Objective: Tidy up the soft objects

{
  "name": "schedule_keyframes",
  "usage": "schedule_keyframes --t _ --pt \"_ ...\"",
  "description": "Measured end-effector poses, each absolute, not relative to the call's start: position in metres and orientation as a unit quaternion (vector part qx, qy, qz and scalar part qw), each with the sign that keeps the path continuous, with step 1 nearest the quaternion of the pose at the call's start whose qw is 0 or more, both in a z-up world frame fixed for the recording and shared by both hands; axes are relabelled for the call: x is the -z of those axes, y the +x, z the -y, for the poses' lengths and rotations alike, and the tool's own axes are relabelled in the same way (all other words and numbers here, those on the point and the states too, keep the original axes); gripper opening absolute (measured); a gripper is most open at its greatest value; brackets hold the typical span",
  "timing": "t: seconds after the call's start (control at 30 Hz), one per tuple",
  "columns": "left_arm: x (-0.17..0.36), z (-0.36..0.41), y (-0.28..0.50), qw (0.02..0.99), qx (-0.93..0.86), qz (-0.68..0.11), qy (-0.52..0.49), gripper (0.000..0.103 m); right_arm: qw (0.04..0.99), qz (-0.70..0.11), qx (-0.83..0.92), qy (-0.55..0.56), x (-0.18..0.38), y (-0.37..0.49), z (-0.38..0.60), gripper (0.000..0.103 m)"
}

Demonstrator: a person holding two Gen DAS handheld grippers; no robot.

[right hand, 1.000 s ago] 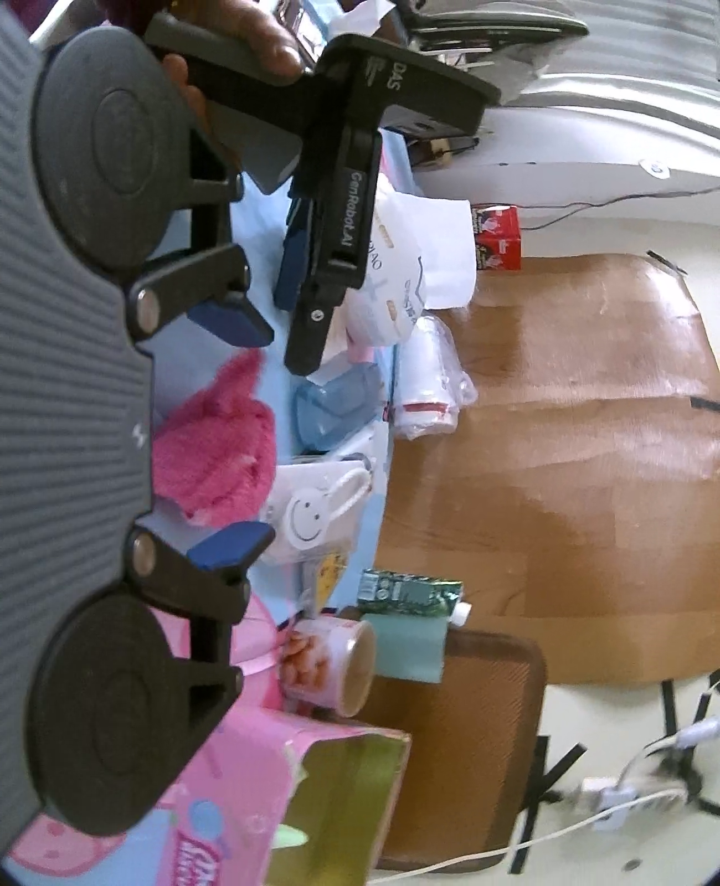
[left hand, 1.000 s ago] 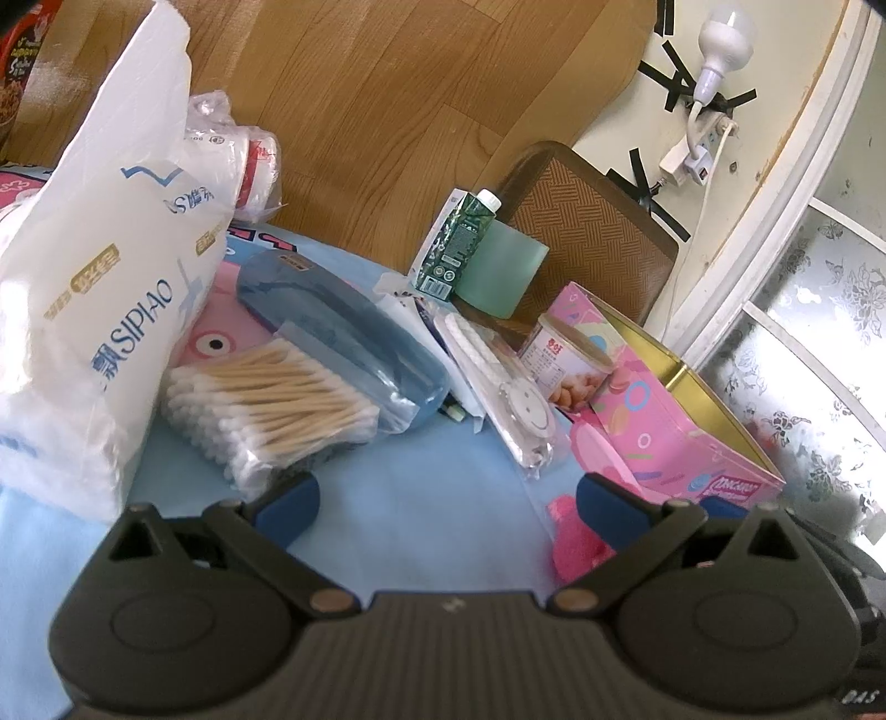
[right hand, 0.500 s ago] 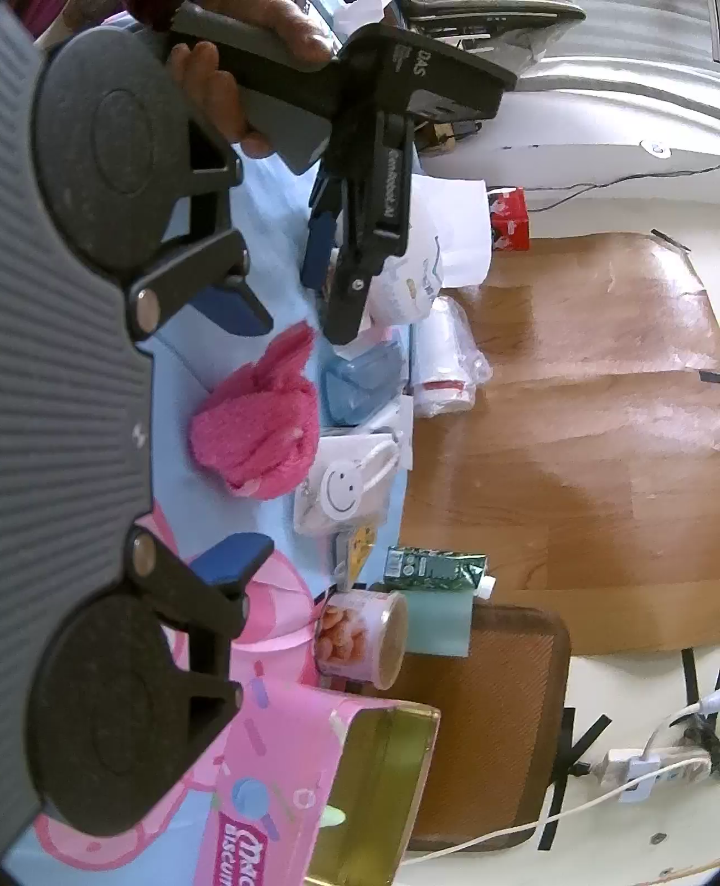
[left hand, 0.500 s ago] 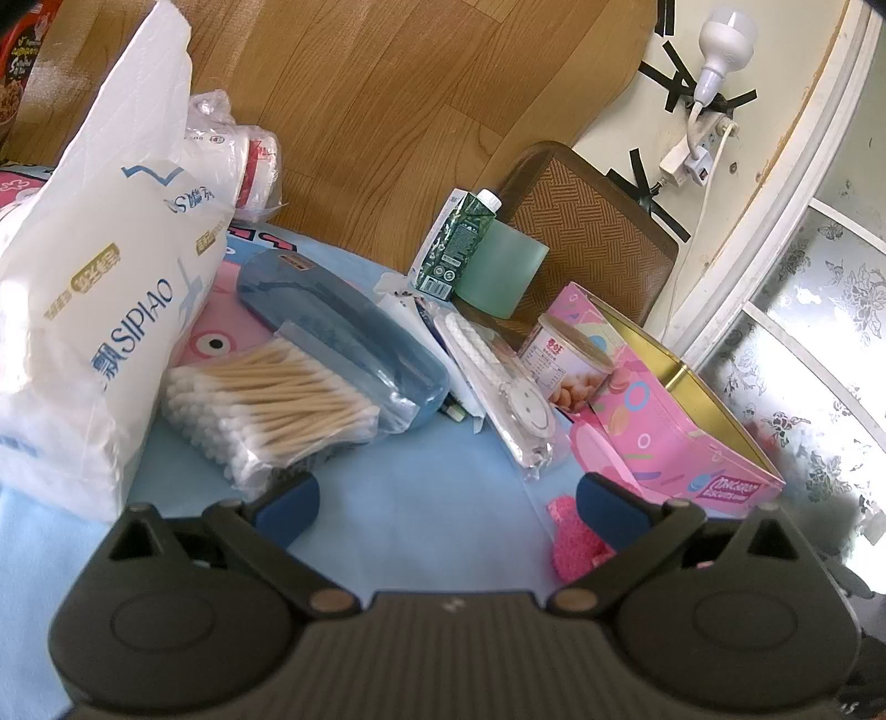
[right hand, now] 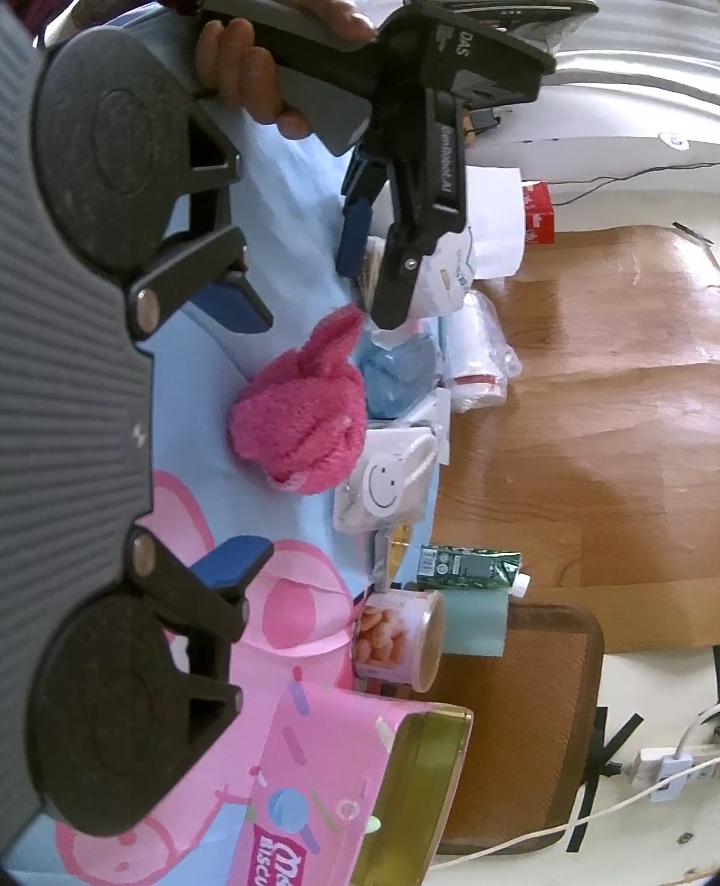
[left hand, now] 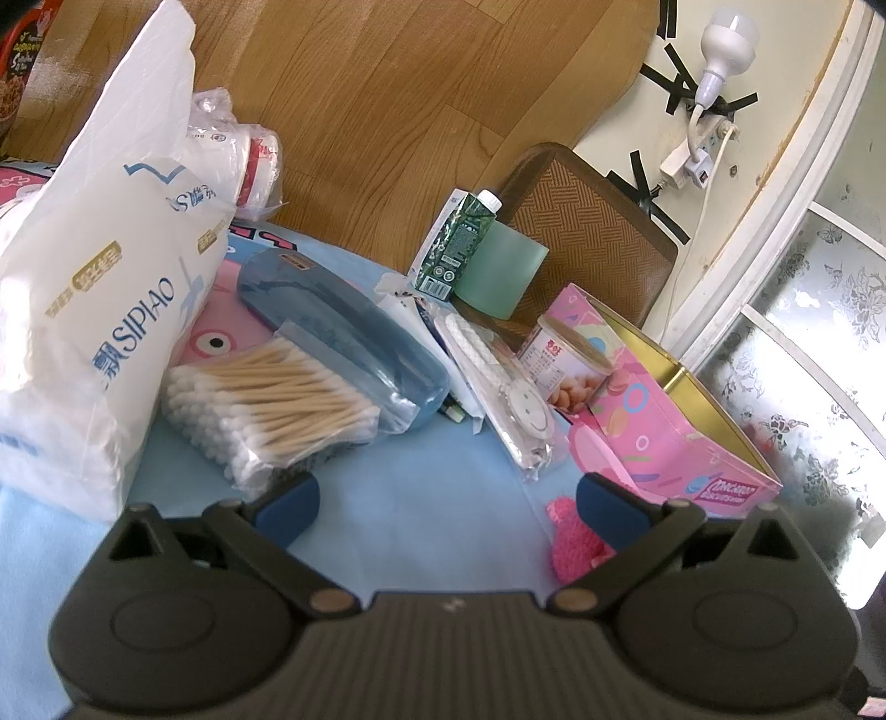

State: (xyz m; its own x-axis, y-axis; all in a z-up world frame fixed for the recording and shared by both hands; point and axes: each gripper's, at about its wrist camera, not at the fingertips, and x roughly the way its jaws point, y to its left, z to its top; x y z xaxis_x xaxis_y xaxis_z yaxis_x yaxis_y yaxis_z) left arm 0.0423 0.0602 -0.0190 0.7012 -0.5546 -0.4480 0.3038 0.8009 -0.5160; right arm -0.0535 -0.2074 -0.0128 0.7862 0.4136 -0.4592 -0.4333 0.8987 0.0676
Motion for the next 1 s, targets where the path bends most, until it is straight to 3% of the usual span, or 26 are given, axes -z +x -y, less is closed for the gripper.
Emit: schedule_keyframes --t 0.4,0.57,0.6,0.63,0.67,1.0 --pt "0.005 -0.049 0.026 0.872 0.315 -0.308 -0.213 0.1 0.94 -0.246 -0.234 -0.034 0.014 -0.042 0.205 0.082" --pt "-0.001 -0.008 0.027 0.861 0.349 -0.331 -0.168 0.084 0.937 -0.252 -0.241 -0.041 0.014 -0.027 0.2 0.082" --pt "0.002 -0.001 0.031 0.858 0.347 -0.341 -0.163 0.079 0.934 -0.258 -0.243 -0.043 0.015 -0.023 0.199 0.076" --pt "0.006 0.006 0.035 0.854 0.345 -0.354 -0.16 0.065 0.929 -0.271 -0.249 -0.043 0.017 -0.018 0.197 0.067" --pt "0.01 0.011 0.039 0.85 0.342 -0.368 -0.16 0.061 0.924 -0.28 -0.258 -0.043 0.018 -0.015 0.196 0.053" --pt "-0.049 0.087 0.053 0.864 0.39 -0.303 -0.1 0.061 0.976 -0.138 -0.16 -0.059 -0.008 -0.042 0.235 0.051"
